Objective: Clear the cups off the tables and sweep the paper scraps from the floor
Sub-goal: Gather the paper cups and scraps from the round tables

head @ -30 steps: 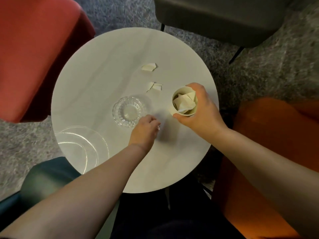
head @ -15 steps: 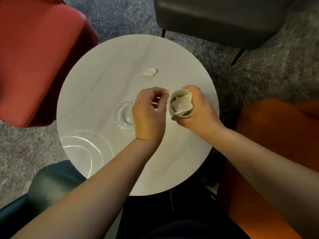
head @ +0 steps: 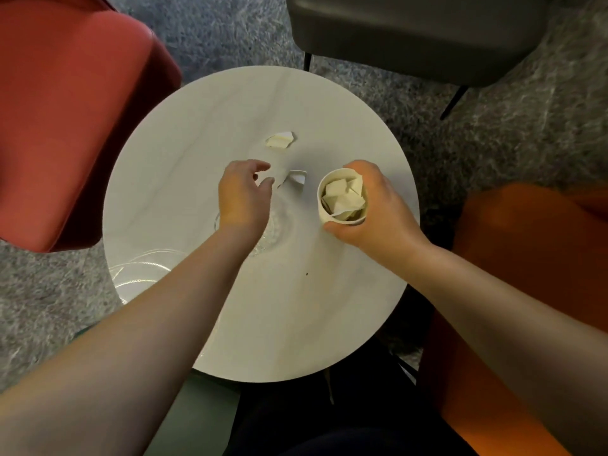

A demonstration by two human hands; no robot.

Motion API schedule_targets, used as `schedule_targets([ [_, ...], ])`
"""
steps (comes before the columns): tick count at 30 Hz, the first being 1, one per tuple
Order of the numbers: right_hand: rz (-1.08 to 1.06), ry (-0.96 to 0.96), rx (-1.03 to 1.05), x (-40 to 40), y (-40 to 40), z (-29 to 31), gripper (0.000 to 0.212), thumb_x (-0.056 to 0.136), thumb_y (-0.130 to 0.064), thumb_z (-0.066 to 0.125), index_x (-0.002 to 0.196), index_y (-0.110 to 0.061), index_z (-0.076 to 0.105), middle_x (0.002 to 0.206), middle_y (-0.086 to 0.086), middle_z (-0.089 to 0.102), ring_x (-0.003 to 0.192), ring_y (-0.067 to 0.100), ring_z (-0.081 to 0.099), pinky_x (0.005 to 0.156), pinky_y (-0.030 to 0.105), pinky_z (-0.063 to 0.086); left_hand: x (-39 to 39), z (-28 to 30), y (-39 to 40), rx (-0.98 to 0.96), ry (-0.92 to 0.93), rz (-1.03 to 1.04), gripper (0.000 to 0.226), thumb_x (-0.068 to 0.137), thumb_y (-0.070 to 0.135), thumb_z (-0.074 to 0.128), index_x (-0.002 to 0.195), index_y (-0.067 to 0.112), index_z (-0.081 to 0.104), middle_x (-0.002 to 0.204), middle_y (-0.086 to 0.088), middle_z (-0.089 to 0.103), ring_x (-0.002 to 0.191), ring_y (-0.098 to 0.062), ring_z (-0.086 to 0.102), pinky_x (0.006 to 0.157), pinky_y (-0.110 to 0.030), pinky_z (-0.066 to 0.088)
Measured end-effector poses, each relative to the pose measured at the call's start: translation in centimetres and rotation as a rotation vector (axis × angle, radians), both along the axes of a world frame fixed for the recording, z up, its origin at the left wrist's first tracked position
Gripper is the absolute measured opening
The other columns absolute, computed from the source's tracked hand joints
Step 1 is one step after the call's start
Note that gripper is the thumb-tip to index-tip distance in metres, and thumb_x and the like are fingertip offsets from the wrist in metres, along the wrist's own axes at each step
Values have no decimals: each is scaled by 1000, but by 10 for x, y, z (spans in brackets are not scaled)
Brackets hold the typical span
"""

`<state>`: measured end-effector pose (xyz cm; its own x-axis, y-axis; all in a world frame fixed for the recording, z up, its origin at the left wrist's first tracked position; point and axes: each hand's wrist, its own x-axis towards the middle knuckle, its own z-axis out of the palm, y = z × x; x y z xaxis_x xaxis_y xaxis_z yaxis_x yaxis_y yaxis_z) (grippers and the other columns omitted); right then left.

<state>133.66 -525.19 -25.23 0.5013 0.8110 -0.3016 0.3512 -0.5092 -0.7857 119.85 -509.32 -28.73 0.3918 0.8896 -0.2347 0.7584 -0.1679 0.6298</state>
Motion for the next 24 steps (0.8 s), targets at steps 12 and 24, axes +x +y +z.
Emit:
schedule_targets([
  [12,-11,44,-6,8,14,-4,80,60,-35,86,119,-48,34,112,-17,47,100,-12,47,66,2,38,23,-50,23,-50,238,-320,33,88,14,67,120,11,60,122,-10,48,106,-26,52,88,-26,41],
  [24,-24,45,5,6,19,-2,77,60,-38,85,119,-49,36,114,-18,50,101,-5,52,72,11,42,16,-23,23,-10,64,-105,17,89,7,56,96,8,72,96,-6,69,91,-23,62,84,-35,50],
])
